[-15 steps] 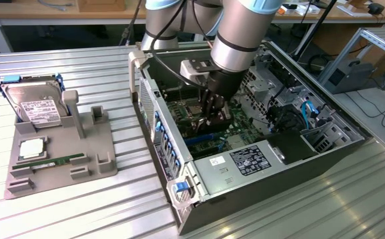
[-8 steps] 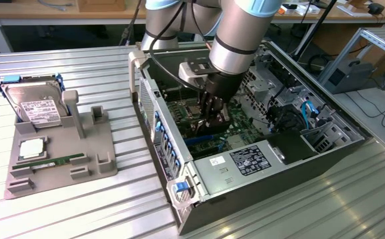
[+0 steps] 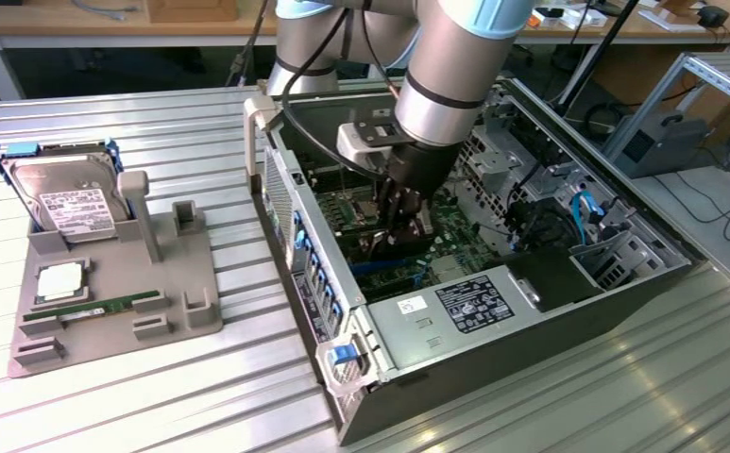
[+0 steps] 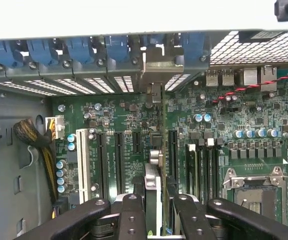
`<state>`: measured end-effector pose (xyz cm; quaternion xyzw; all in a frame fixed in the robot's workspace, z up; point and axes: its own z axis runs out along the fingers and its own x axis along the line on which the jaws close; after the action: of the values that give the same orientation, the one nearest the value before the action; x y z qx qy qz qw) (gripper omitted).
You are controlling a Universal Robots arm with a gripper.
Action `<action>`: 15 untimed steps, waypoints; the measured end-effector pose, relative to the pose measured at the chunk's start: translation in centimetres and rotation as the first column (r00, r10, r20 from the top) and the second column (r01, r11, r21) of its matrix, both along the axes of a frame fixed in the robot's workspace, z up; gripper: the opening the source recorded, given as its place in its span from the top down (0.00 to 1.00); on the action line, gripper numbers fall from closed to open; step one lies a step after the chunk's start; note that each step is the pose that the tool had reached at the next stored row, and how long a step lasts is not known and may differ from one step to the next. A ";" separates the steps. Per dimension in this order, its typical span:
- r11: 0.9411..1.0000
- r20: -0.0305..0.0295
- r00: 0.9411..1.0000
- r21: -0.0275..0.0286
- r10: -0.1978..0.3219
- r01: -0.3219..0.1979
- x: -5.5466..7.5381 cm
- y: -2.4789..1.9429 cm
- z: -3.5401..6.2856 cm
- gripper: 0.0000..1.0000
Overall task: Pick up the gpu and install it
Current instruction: 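Insert the gpu into the slot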
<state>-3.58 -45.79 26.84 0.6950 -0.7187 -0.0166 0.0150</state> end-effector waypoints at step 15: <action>1.000 0.000 1.000 0.008 0.001 -0.001 0.8 -0.24 0.82 0.73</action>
<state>-2.75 -46.02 27.65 0.6953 -0.7184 -0.0195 0.0123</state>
